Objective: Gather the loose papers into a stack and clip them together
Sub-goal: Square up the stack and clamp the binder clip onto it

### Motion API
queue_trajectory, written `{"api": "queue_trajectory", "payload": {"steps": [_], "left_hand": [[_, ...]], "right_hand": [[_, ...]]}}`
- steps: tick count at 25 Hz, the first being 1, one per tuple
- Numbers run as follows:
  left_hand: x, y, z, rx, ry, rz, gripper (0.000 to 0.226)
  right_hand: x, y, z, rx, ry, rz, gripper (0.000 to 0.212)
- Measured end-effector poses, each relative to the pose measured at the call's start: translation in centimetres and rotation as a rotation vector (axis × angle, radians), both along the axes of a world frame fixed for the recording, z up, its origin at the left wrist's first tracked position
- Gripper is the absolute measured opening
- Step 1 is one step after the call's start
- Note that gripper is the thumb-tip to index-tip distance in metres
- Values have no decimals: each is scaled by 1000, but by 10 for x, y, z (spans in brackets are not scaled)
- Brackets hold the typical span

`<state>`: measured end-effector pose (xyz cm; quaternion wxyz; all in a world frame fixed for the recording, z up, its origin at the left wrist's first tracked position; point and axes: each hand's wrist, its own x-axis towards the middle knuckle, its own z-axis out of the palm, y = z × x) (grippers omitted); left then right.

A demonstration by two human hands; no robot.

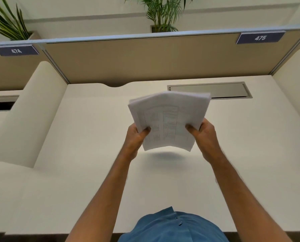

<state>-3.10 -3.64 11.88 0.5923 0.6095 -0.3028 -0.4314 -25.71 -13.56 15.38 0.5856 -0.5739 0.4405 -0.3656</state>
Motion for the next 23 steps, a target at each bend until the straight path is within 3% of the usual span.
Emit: {"api": "queue_trajectory", "payload": {"steps": [5,12,17,20,23], "left_hand": [[-14,10,-2,-8,9,-47,39],[-21,-1,39,-185,-73,6,34],[-28,-8,42,-214,-102,143,56],[-27,-9,44,-193,-95,146,37],[-26,-10,44,-178,-153,155,39]], "right_hand": [[-7,18,-14,113,-65,-26,32],[6,19,18,-13,-225,-169,23],[16,15,14,-72,-161,-261,22],[14,14,10,-123,-144,-247,32],[7,13,7,-180,-192,-115,58]]}}
